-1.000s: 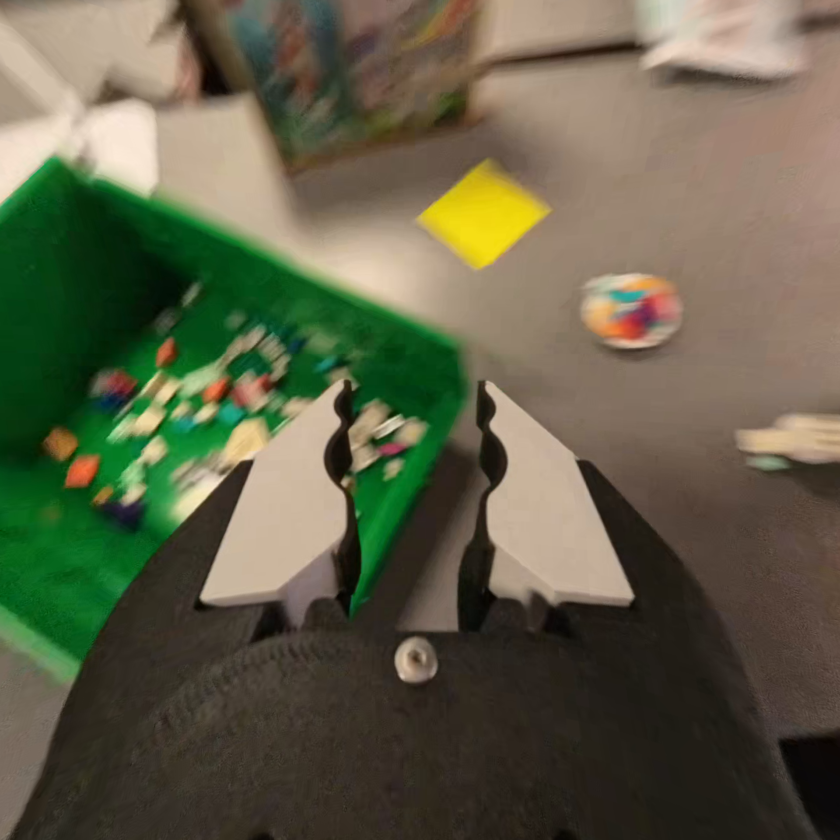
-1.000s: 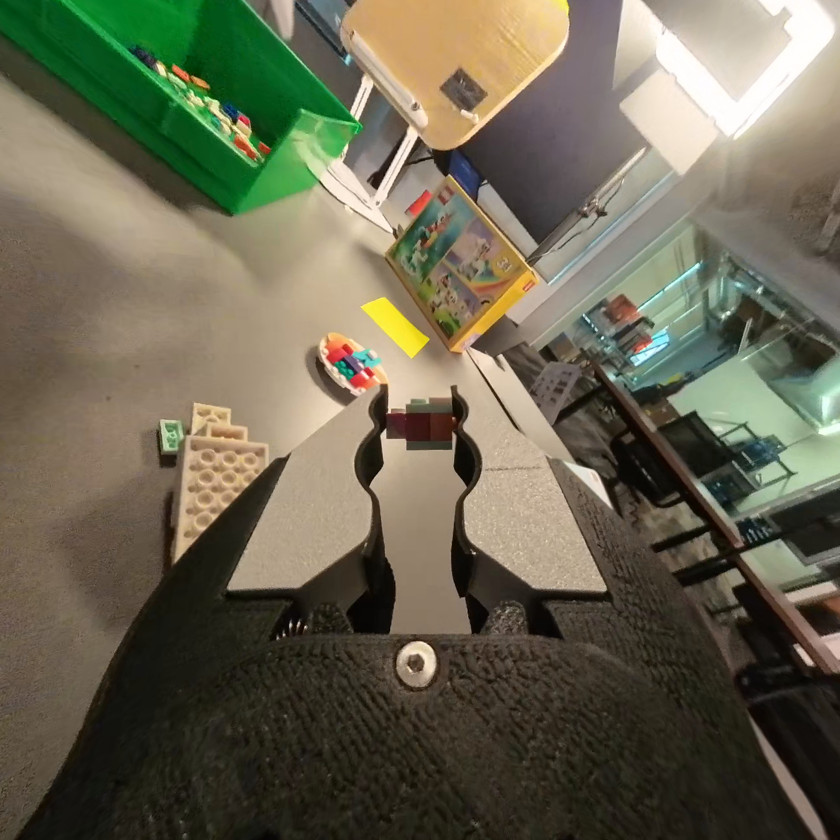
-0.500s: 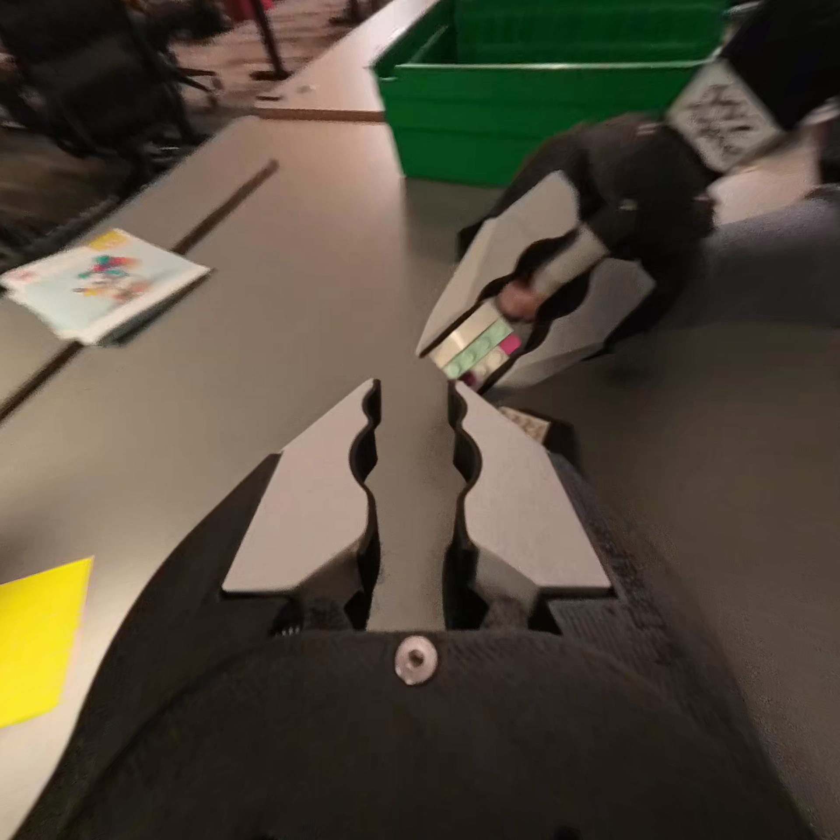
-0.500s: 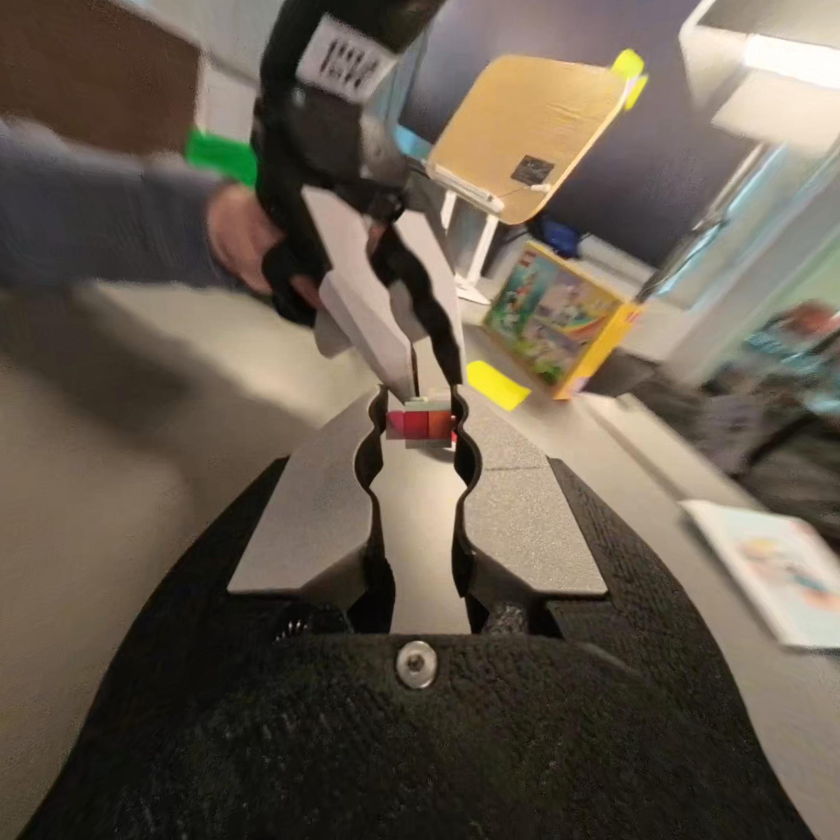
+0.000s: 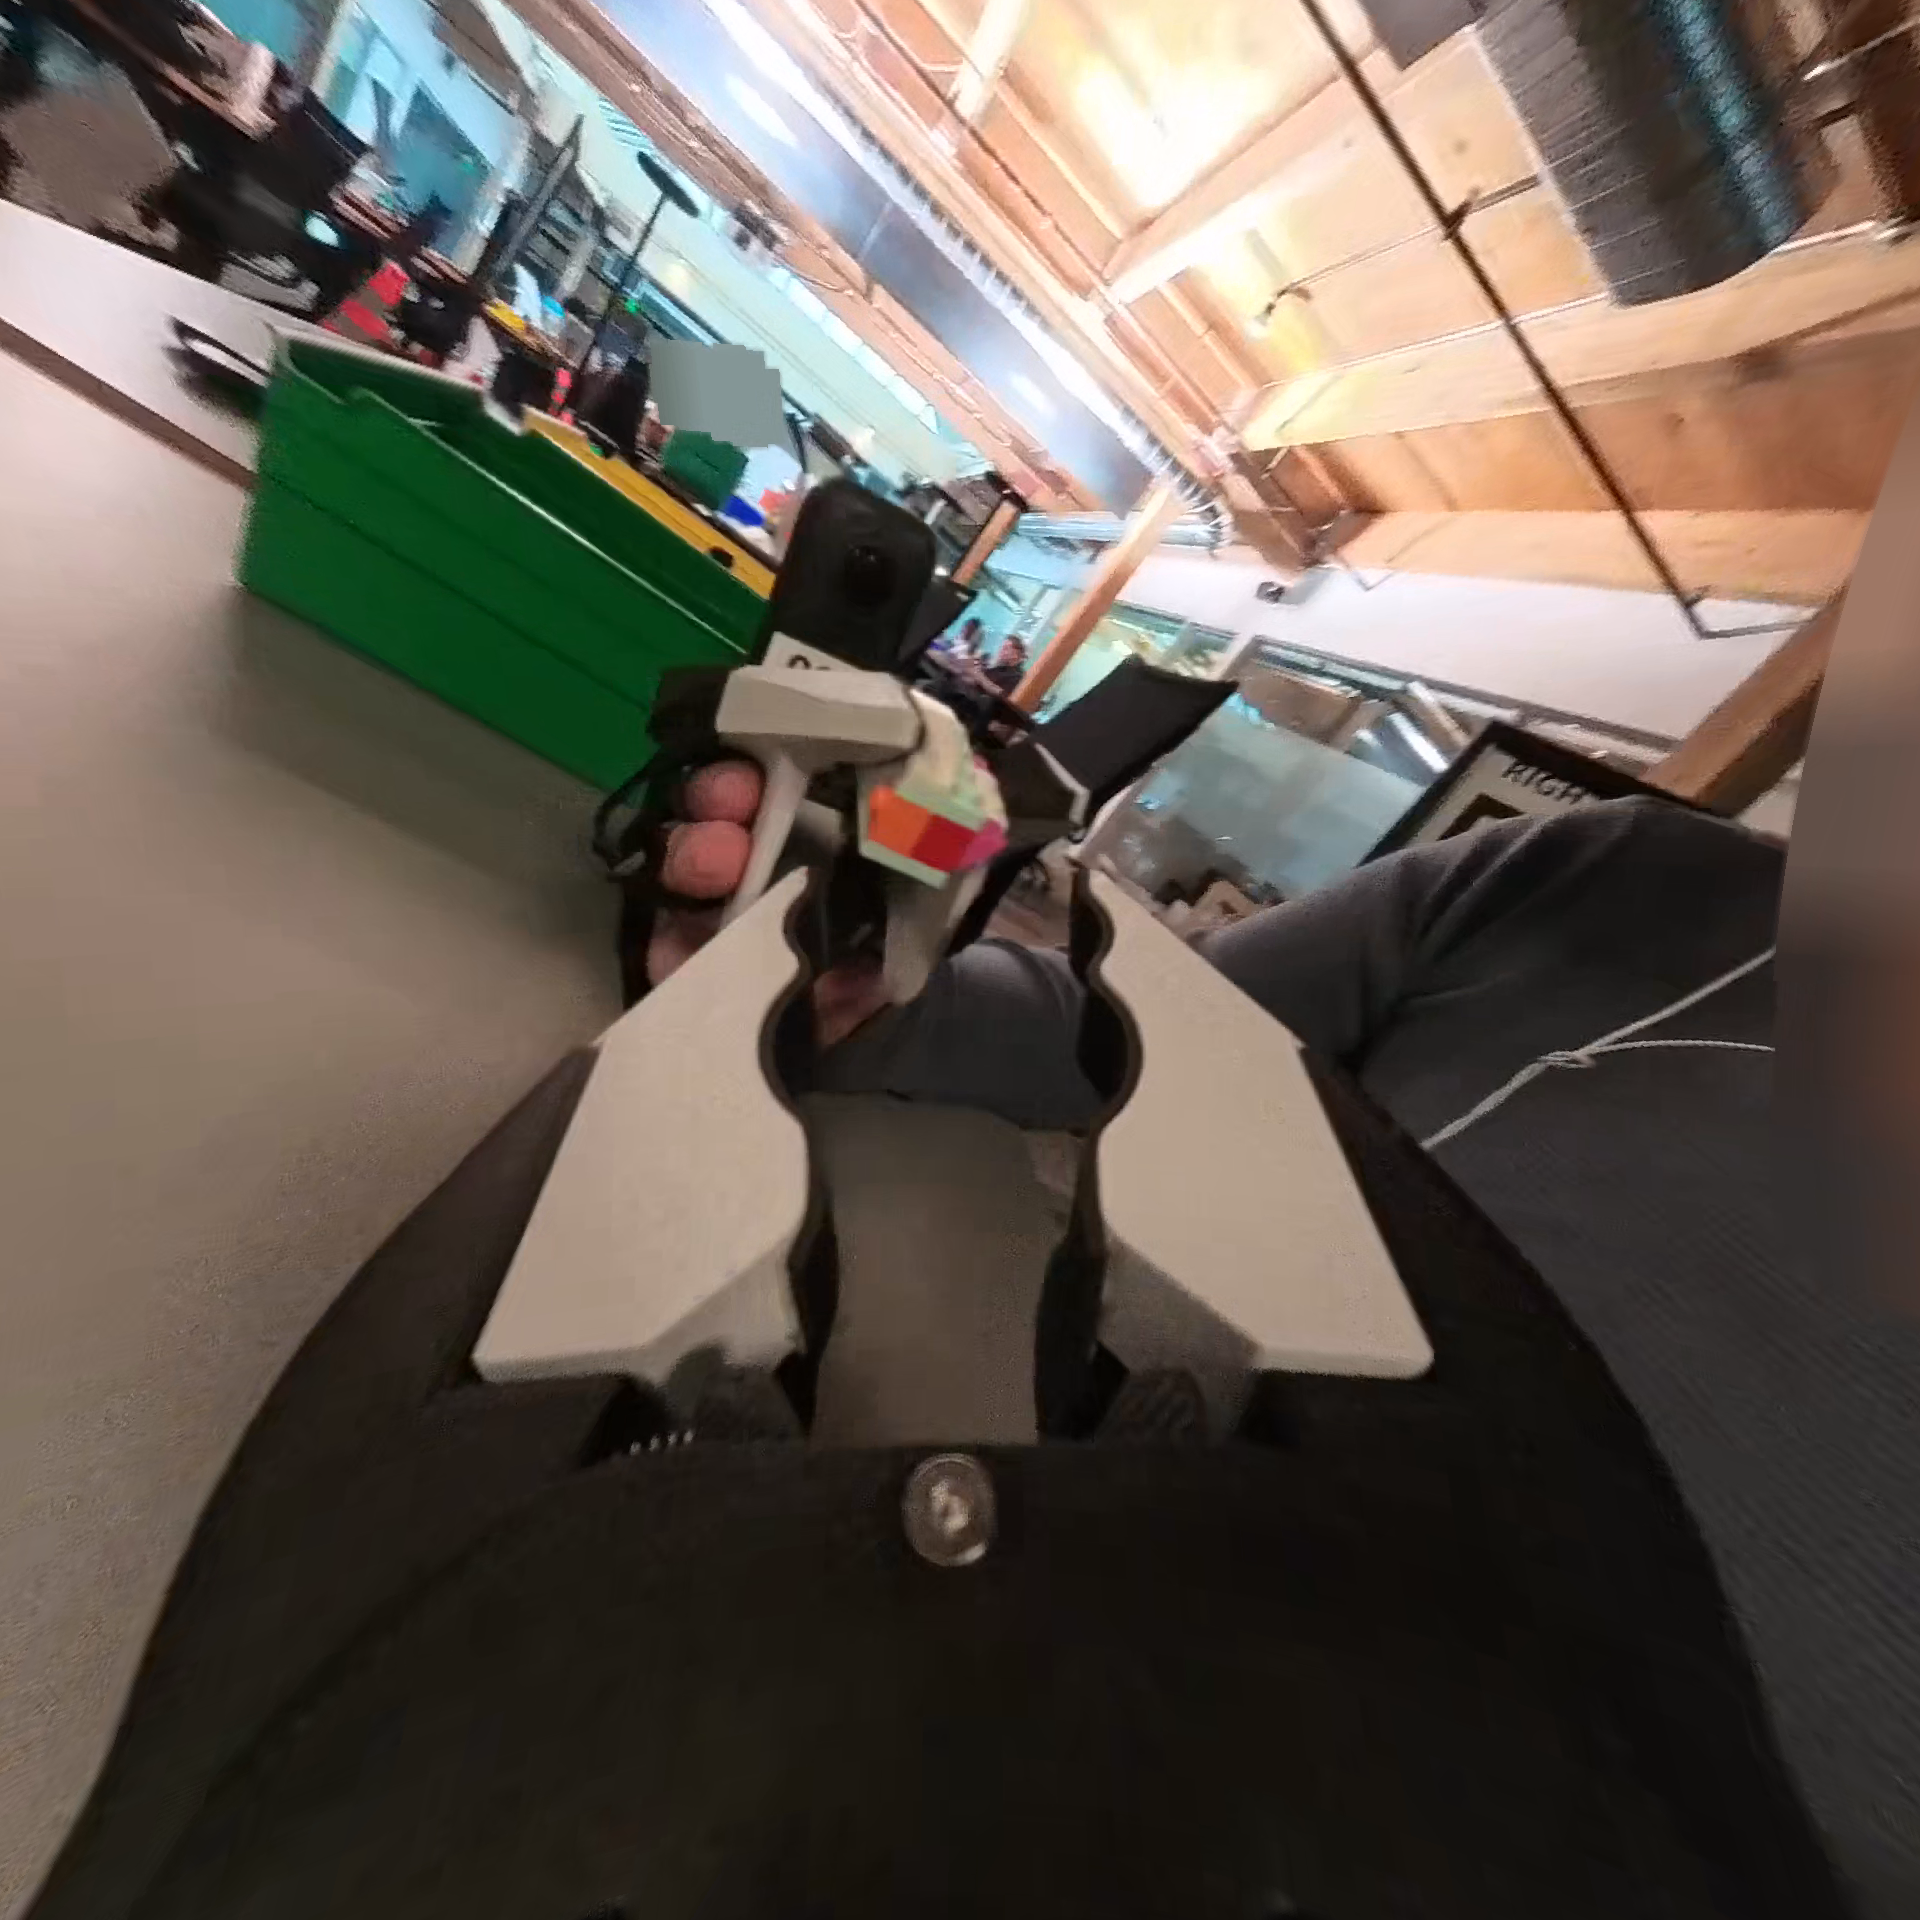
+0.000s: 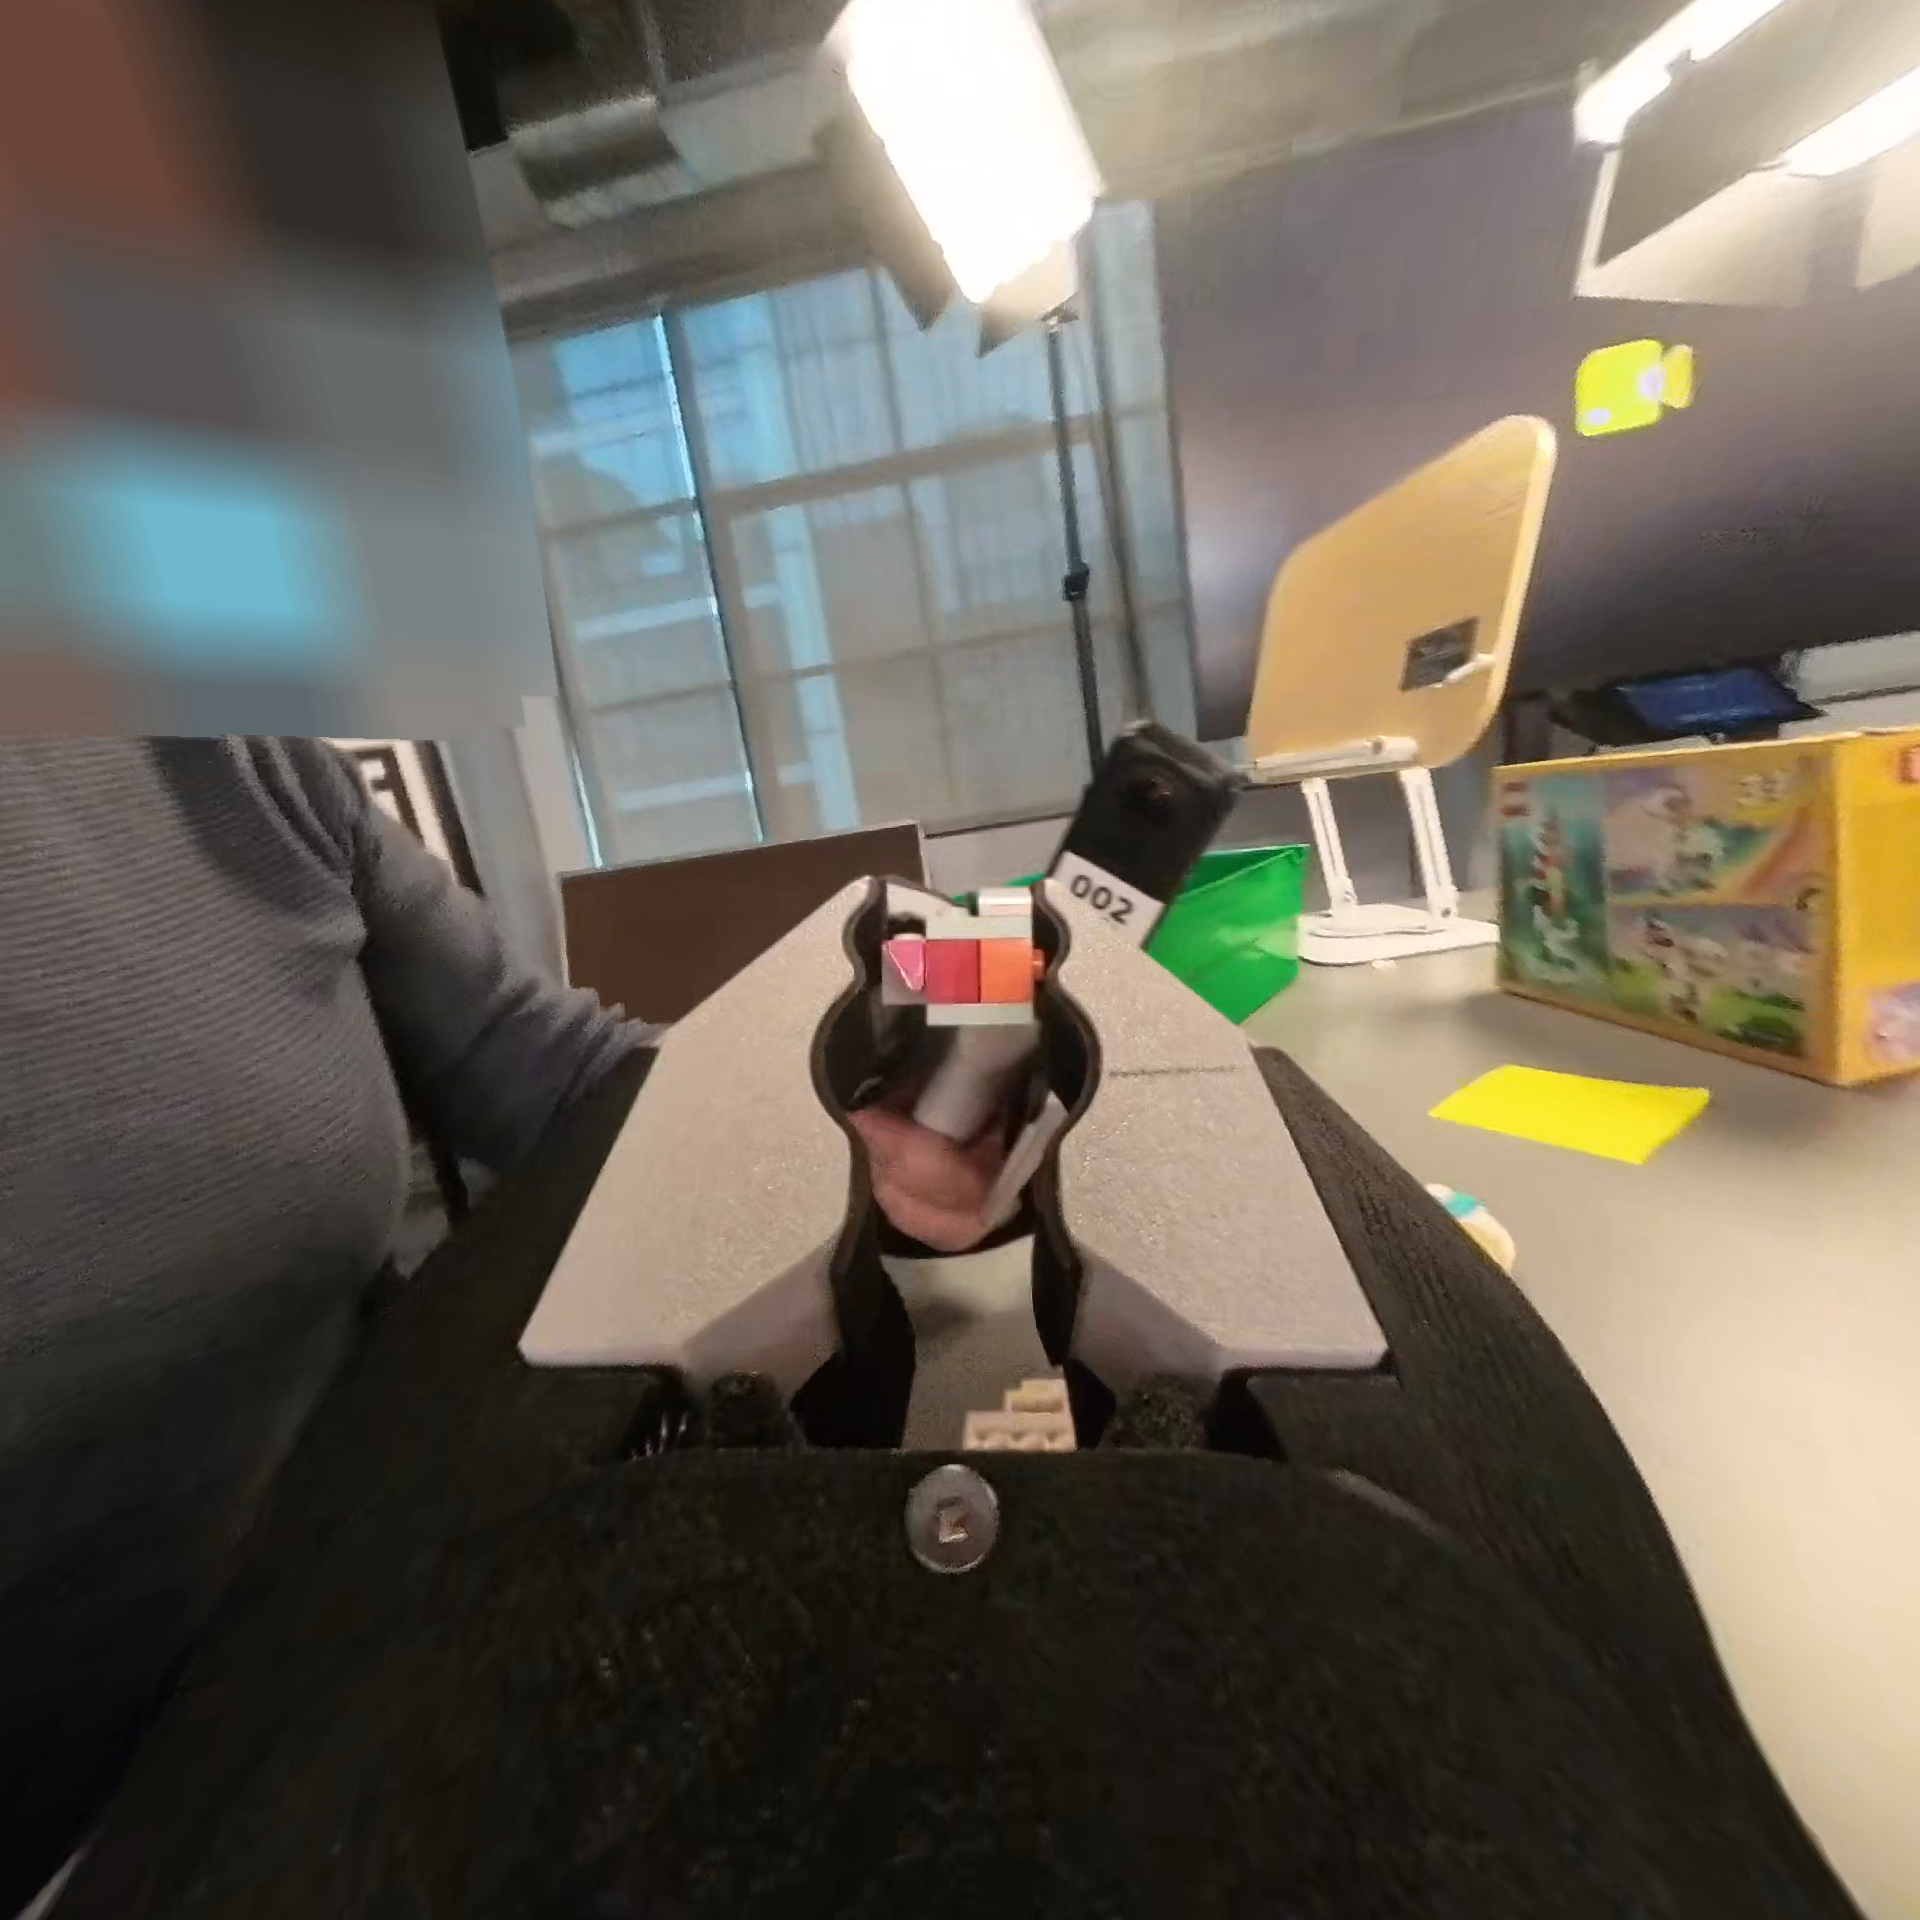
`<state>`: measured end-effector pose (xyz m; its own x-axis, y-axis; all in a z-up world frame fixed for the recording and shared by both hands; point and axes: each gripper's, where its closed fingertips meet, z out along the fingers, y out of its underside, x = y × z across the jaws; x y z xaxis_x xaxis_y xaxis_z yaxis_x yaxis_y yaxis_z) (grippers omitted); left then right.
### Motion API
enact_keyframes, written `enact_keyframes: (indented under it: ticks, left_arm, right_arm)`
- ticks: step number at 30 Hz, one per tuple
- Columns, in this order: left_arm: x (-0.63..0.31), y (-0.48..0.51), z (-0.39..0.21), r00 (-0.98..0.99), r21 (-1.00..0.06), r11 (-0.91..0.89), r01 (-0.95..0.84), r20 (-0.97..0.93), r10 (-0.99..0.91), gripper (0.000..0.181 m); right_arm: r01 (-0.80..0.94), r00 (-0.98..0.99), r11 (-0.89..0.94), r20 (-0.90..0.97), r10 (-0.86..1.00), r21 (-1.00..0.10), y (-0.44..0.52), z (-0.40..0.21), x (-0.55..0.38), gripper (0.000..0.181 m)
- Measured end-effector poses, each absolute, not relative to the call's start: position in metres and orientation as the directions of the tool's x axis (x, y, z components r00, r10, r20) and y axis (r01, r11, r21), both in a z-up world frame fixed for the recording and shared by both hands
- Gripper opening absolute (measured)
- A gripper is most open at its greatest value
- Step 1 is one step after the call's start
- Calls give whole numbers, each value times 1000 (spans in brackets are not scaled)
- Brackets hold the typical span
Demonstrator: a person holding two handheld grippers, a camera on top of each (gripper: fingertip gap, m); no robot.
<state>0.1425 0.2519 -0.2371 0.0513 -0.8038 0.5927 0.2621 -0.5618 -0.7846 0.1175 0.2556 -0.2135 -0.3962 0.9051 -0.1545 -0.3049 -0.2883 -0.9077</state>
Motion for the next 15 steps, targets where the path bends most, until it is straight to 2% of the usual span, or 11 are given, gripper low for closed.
enact_keyframes:
  ticks: [7,12,15]
  left_arm:
    - [146,238,-230,-221,-624,-732,274,700,-679,31]
    - [134,246,-228,-373,-459,-836,301,750,-546,31]
    - [138,245,-238,-320,-489,-828,274,766,-558,31]
  right_arm:
    - [-293,-379,-177,-56,924,-940,249,-217,119,24]
    - [-285,-362,-94,16,932,-954,245,-218,122,24]
    - [-248,-348,-11,79,934,-969,238,-226,117,24]
